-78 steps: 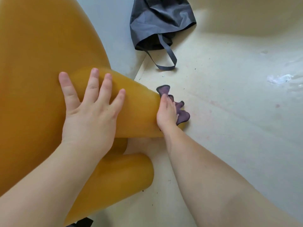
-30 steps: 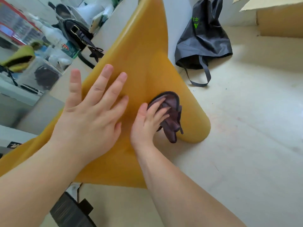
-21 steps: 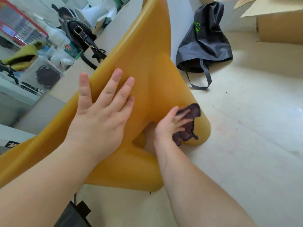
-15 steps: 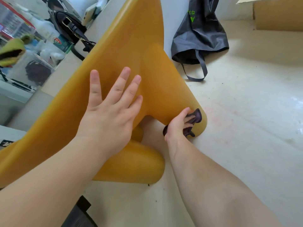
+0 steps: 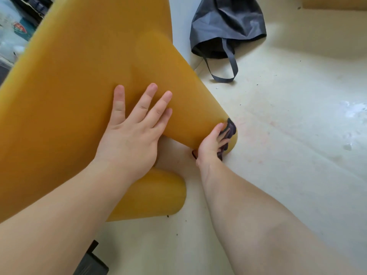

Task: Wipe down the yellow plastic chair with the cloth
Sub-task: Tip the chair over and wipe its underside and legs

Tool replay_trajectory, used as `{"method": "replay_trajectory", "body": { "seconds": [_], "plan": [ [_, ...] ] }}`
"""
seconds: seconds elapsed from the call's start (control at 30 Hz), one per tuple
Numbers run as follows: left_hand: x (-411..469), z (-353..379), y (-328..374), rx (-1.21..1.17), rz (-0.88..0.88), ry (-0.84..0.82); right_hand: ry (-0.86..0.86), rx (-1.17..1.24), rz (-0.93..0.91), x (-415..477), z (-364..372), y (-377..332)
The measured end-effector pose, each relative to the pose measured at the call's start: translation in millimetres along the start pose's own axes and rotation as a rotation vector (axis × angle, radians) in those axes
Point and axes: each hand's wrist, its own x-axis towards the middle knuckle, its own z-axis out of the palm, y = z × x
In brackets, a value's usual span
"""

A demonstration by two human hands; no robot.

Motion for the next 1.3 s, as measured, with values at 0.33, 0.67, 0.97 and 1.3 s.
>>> {"method": "replay_trajectory", "body": {
  "seconds": [0.33,0.67,0.97,1.3],
  "plan": [
    [-21,0,-9,-0.166,-0.014,0.198,-0.018,-0.253,-0.29,-48,3,5],
    [-116,15,-9,-0.304,-0.169,0.479,-0.347,-0.702,-0.651,-123,3,34],
    [-151,22,-5,-0.616,-0.365,0.578,-0.275,-0.866,-0.975,-173,-29,14],
    [-170,-53,-97,-0.88,-0.452,0.324,-0.128,-0.963,-0.647,-305,-34,-76]
  ]
}}
